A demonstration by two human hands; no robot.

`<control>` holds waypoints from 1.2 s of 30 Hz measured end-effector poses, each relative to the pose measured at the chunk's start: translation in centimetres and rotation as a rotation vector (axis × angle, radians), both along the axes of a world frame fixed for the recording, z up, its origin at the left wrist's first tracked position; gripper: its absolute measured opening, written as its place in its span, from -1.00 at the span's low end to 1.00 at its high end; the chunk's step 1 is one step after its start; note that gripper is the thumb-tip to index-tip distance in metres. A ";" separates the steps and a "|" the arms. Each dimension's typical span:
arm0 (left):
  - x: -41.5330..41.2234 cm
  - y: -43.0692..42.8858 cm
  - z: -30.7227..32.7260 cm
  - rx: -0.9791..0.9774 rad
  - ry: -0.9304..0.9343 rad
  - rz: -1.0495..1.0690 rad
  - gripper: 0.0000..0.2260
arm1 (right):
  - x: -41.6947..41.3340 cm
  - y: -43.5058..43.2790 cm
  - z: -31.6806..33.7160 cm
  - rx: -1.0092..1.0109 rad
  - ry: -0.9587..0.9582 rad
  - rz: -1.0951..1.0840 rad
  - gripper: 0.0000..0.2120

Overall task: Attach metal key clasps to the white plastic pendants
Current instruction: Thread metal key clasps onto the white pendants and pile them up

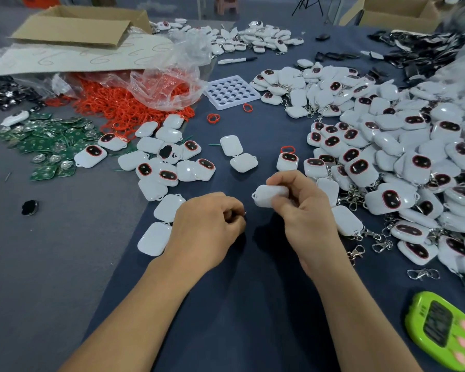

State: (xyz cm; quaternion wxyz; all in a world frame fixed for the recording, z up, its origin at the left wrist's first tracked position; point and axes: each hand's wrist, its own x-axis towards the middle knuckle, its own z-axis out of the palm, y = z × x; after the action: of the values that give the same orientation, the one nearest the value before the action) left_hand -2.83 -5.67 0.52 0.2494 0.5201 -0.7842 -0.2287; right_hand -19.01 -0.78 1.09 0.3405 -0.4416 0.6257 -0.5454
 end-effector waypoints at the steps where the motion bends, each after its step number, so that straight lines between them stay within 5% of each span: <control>1: 0.0 0.0 0.0 -0.005 0.000 -0.004 -0.92 | 0.2 0.0 -0.1 0.003 0.105 -0.003 -0.63; 11: 0.0 0.0 -0.1 -0.041 0.000 -0.024 -0.91 | 0.5 0.3 -0.4 0.034 0.276 0.033 -0.85; 36: 0.0 0.4 -0.3 -0.098 -0.055 -0.018 -0.89 | 0.3 0.0 -0.4 0.015 0.366 0.113 -0.83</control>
State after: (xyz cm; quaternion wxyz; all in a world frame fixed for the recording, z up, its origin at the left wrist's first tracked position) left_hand -2.86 -5.24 0.23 0.2508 0.5063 -0.8057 -0.1778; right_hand -18.70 -0.80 0.69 0.2545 -0.5652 0.6555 -0.4315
